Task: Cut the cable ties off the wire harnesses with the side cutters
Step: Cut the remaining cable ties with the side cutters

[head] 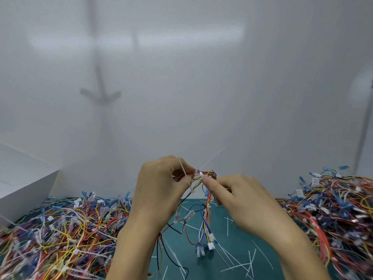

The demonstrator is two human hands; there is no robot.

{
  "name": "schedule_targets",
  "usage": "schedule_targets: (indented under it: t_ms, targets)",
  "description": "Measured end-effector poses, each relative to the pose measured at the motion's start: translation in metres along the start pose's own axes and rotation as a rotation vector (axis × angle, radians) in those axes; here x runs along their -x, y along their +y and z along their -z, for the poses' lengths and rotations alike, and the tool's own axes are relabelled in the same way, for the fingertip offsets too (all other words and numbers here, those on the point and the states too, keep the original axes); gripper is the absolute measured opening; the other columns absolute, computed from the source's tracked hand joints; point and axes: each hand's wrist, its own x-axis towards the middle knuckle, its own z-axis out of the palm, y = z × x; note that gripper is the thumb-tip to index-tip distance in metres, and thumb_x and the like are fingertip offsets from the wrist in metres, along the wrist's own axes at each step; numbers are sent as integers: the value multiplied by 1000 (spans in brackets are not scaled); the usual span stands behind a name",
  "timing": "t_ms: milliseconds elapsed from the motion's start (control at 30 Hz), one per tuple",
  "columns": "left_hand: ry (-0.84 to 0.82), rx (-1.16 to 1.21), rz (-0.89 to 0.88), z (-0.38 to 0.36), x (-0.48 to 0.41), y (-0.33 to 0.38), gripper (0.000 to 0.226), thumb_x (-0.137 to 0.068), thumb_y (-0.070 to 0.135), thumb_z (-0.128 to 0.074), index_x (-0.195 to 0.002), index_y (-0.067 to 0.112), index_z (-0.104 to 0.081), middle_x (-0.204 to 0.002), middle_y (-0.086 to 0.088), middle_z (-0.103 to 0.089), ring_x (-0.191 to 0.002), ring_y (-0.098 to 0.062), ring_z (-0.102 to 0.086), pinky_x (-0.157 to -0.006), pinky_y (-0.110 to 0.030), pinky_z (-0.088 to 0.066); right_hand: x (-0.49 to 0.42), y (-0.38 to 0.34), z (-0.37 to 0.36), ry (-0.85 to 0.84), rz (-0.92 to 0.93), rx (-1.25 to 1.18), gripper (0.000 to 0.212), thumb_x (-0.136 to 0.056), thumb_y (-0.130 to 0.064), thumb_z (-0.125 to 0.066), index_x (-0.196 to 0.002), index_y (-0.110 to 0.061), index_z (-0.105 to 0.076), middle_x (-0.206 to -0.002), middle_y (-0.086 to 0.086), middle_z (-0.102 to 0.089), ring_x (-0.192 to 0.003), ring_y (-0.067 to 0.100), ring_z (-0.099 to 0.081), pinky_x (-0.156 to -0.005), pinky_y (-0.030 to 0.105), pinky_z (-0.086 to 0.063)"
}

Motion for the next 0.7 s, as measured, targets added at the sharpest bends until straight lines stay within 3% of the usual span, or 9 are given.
schedule_targets:
  t_ms: [167,367,467,600,700]
  targets:
    - [-10,-2,3,0,0,-1,14,-78,7,-79,-77,20,-78,-71,11,-70,-68,-6,-66,-67,-34,-57,-1,2,0,-39,0,-48,71,-86,-78,-27,-80,-12,-53,-56,3,-43,-58,20,-43,-57,35,-35]
    - [-10,-5,8,0,0,-2,14,-78,6,-79,-77,20,-79,-71,10,-70,-68,-5,-66,-67,-33,-58,-2,4,-2,-43,13,-96,69,-87,-76,-29,-79,-12,-55,-70,12,-58,-63,26,-49,-58,33,-37]
    - [-11,-11,24,0,0,-3,14,-78,9,-79,-76,23,-78,-70,11,-70,-68,-4,-66,-66,-31,-57,-3,4,-4,-54,8,-128,67,-90,-73,-30,-78,-12,-55,-63,8,-56,-55,16,-41,-58,33,-37]
    - [-25,-56,110,0,-1,-6,13,-80,18,-76,-73,28,-71,-67,19,-68,-66,0,-65,-62,-18,-51,-6,1,-10,-77,-61,-293,59,-92,-70,-32,-68,-26,-63,-50,-7,-57,-47,7,-48,-62,31,-45]
    - [-62,-79,248,-1,0,-10,13,-84,22,-70,-78,30,-62,-65,13,-66,-56,-1,-65,-61,-29,-53,-8,-2,-14,-65,-114,-459,66,-90,-70,-32,-64,-19,-65,-49,-3,-59,-45,6,-51,-64,32,-47]
